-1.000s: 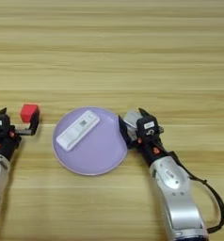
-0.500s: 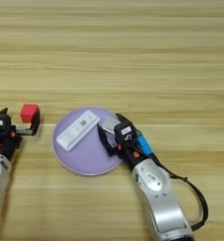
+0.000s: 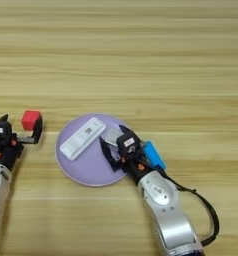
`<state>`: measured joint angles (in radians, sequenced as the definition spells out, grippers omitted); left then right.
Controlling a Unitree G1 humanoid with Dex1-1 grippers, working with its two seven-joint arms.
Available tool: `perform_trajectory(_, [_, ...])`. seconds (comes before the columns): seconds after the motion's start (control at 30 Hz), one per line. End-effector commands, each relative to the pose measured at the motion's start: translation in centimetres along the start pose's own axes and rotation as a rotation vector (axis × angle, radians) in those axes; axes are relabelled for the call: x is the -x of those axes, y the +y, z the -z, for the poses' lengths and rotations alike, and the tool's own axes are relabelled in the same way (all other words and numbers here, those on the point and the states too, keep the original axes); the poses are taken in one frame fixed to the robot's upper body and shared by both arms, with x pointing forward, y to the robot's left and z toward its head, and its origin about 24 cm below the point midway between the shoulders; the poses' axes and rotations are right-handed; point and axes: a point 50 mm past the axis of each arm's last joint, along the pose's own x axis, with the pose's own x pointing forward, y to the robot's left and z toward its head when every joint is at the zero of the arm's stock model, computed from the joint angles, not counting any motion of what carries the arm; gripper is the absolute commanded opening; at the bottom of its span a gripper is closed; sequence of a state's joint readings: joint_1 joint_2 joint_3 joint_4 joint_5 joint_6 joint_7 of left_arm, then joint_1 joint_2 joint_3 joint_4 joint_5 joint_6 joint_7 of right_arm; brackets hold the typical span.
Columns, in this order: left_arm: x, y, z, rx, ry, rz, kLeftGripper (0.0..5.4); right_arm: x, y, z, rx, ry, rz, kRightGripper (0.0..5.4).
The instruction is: Move the objects on the table
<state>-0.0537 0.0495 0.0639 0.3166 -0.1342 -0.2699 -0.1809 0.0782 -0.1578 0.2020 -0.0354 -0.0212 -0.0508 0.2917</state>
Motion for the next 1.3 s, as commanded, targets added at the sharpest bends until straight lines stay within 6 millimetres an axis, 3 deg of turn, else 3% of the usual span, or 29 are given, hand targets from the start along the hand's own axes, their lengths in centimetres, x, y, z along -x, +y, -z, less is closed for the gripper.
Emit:
perform_trajectory(0.03, [-0.1,-0.1,-0.1,-0.001,-0.003,0.005,5.4,0.0,0.0,0.2,0.009,0.024,-0.007,3.66])
perform_trajectory(0.07, [-0.1,-0.1,-0.1,-0.001,-0.003,0.005,5.4,0.0,0.0,0.3,0.009,0.024,-0.007,4.01])
perform_trajectory(0.47, [0.0,-0.1,-0.1,-0.002,-0.004,0.004,5.4,0.1,-0.3,0.1,0.009,0.015,0.01,5.39])
perform_trajectory(0.8, [0.0,-0.2,-0.1,-0.001,-0.004,0.006,5.4,0.4,-1.1,-0.4,0.007,-0.01,0.046,5.39])
perform_trajectory(1.3, [-0.1,-0.1,-0.1,-0.003,-0.008,0.001,5.4,2.5,-3.6,-0.7,-0.013,-0.029,0.131,5.39])
